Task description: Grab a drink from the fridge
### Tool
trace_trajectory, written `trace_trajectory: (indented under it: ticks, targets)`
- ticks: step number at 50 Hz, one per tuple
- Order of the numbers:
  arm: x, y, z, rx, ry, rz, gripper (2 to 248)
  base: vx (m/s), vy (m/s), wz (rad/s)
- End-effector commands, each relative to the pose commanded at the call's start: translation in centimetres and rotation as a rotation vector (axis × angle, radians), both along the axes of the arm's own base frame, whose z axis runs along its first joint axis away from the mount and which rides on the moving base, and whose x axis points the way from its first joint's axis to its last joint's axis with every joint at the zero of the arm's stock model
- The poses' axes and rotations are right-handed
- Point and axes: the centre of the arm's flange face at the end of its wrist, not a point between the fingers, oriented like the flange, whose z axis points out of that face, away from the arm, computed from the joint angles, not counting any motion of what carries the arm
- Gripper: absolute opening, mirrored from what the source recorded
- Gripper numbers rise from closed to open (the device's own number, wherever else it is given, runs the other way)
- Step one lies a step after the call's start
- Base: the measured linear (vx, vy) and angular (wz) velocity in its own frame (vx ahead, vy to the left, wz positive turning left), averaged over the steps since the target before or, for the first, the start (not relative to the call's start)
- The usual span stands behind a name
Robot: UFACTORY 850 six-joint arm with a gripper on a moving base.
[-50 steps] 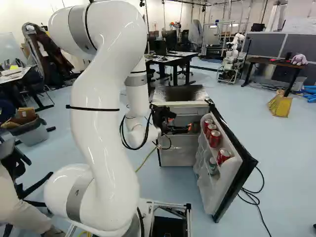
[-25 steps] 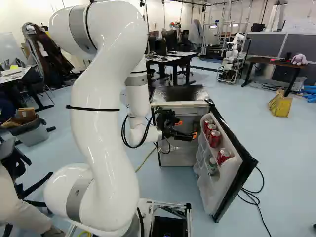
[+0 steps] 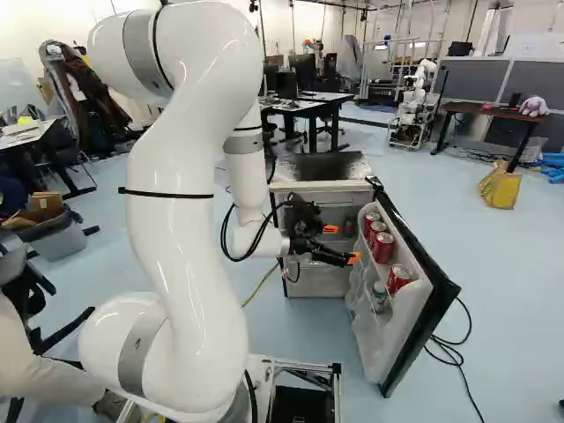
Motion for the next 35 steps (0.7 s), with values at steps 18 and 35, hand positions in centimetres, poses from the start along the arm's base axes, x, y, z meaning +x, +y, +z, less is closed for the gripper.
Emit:
trace_trajectory:
  ticks: [18, 35]
  targets:
    - [-0.85, -0.29, 0.07, -0.01, 0.001, -0.111, 247, 0.0, 0.0, 0.0]
    - [-0.35, 0.21, 0.05, -0.01, -0.004, -0.1, 247, 0.0, 0.0, 0.0]
